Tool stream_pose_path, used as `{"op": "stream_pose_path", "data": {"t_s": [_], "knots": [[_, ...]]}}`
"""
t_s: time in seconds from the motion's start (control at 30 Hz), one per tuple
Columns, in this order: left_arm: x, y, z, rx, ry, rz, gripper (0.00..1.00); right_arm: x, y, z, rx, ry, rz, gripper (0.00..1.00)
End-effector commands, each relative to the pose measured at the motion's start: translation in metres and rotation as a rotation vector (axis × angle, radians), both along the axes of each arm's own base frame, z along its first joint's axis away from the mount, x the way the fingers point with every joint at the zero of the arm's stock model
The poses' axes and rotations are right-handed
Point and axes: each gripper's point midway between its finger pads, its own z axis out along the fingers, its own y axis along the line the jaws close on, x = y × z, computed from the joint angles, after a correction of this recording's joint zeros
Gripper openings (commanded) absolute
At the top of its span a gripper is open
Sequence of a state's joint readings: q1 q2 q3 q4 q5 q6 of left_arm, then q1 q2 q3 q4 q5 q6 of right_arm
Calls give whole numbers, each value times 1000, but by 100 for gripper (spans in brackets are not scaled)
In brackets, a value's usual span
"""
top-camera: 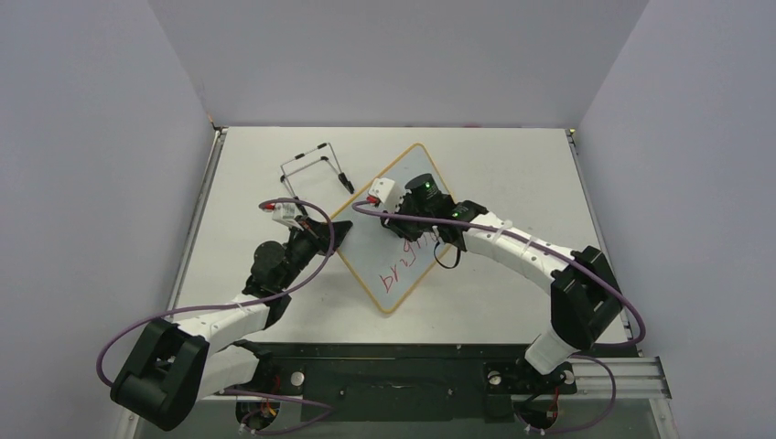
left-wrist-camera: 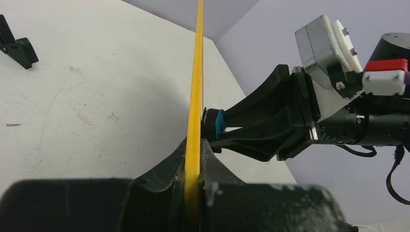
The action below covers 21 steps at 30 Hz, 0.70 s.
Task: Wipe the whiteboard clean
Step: Erase the whiteboard at the center of the board.
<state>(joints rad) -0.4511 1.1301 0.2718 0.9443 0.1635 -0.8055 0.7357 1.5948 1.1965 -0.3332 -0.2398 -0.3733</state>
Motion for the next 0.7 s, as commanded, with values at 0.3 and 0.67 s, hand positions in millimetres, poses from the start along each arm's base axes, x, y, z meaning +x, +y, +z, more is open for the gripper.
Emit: {"op": "stream_pose_path", "data": {"t_s": [0.3, 0.67], "knots": [[-9, -9, 32, -43, -89, -58, 0, -52, -3, -17, -142, 94, 400, 0], [-12, -9, 27, -44, -86, -64, 0, 9, 2, 30, 57, -54, -3, 0]]}}
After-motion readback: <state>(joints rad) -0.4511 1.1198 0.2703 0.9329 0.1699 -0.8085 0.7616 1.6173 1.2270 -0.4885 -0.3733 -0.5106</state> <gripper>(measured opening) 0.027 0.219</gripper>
